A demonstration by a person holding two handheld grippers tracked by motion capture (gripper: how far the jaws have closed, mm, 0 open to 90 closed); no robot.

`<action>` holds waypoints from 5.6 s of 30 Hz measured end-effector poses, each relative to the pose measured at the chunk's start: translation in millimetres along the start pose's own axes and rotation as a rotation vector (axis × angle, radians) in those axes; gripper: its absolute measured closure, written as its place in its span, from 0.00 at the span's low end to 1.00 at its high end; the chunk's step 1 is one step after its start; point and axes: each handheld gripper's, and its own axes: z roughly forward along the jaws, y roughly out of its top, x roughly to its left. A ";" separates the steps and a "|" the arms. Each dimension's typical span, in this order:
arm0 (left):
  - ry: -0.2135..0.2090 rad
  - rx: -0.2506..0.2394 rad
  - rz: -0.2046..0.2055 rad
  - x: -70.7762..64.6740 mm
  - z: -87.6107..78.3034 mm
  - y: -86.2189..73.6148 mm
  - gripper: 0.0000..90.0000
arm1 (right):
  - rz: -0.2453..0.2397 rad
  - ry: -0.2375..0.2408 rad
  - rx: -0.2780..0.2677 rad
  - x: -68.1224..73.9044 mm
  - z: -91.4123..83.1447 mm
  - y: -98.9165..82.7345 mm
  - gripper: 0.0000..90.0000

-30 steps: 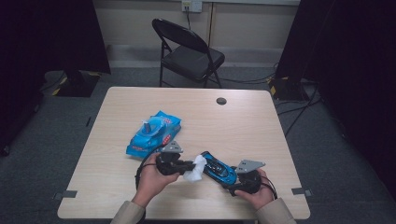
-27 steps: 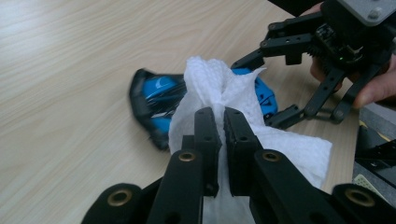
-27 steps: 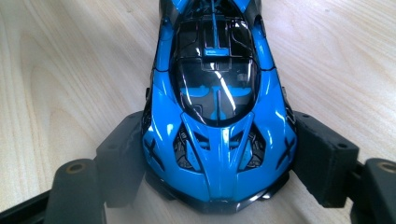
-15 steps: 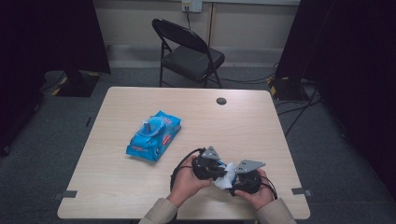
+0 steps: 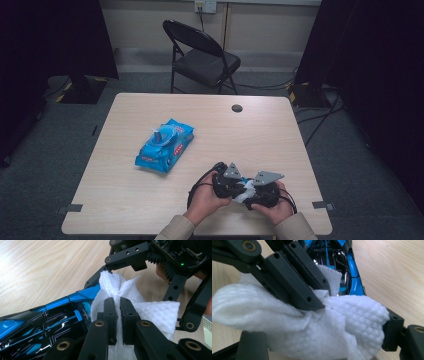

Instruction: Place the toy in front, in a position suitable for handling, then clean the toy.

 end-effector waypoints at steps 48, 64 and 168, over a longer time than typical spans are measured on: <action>0.083 0.027 -0.069 27.7 -33.8 -19.3 0.94 | 0.001 0.001 -0.001 -0.1 0.0 0.0 0.29; 0.092 0.019 -0.097 35.2 -41.2 -25.9 0.94 | -0.001 0.004 -0.001 -0.5 0.1 0.1 0.29; 0.080 -0.043 -0.029 37.8 -34.8 -15.8 0.96 | -0.005 0.009 -0.001 -1.1 0.2 0.1 0.29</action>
